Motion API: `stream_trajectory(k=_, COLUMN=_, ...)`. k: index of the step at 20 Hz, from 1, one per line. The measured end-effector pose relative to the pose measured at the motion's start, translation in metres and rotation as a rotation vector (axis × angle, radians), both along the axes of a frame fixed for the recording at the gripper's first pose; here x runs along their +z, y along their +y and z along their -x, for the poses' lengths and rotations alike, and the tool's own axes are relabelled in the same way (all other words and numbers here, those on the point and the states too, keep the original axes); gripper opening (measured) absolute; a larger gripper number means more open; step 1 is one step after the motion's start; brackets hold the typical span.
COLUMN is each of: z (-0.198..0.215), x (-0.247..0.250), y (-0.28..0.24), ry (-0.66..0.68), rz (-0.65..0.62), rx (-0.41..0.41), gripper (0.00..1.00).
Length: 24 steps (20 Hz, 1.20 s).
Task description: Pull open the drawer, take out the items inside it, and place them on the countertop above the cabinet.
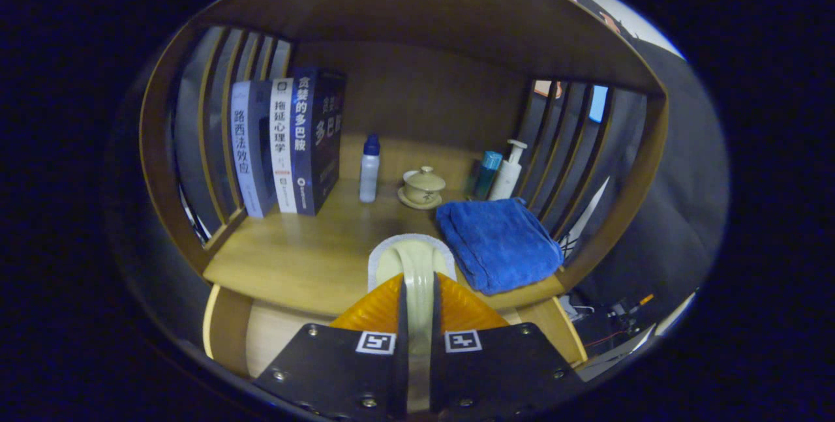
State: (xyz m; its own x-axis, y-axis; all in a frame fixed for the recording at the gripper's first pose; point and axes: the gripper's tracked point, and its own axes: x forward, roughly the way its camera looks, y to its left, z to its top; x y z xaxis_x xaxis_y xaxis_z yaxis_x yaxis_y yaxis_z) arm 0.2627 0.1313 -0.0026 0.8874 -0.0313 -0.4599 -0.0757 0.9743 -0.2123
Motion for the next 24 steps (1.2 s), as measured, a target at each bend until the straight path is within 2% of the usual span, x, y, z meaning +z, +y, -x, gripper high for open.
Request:
stream_trajectory(k=6, z=-0.030, x=-0.036, y=0.001, ry=0.071, rz=-0.020, rx=0.000, gripper=0.13)
stream_trajectory(k=11, z=-0.044, x=-0.043, y=-0.001, ry=0.059, rz=-0.040, rx=-0.012, gripper=0.13)
stream_trajectory(k=17, z=-0.066, x=-0.053, y=0.000, ry=0.064, rz=-0.001, rx=-0.008, gripper=0.14)
stream_trajectory(k=24, z=-0.091, x=-0.051, y=-0.002, ry=0.017, rz=-0.032, rx=-0.009, gripper=0.13)
